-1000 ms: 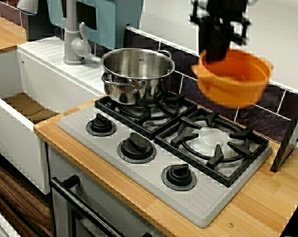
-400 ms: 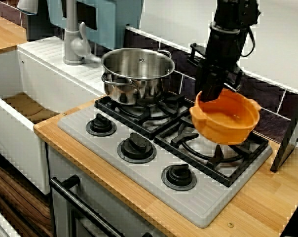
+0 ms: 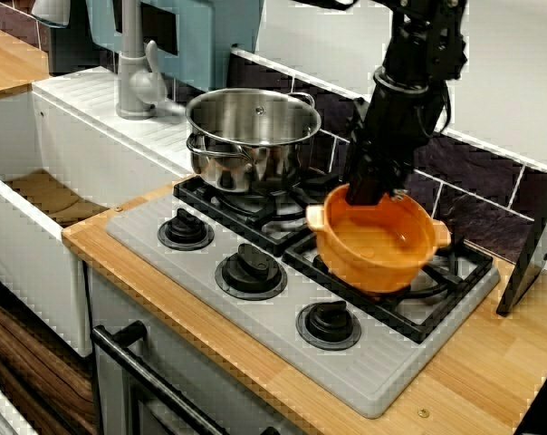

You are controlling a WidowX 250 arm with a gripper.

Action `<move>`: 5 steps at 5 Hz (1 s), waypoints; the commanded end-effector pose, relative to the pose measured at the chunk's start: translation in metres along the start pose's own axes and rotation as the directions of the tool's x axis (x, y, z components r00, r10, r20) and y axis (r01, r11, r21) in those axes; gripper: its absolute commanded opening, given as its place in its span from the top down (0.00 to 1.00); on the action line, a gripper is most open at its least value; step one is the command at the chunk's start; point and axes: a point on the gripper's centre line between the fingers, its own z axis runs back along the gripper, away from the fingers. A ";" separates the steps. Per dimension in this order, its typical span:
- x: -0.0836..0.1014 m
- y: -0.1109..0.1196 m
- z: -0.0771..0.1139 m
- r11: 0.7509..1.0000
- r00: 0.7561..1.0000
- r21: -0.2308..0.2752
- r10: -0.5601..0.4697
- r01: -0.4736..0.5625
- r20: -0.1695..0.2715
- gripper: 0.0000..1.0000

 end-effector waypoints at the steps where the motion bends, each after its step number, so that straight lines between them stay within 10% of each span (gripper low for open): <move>1: -0.010 0.024 0.041 0.962 0.940 0.073 -0.274 0.264 0.204 1.00; 3: 0.010 0.017 0.029 0.916 0.878 0.071 -0.398 0.394 0.266 1.00; 5: 0.036 0.012 0.016 0.903 0.877 0.050 -0.426 0.427 0.223 1.00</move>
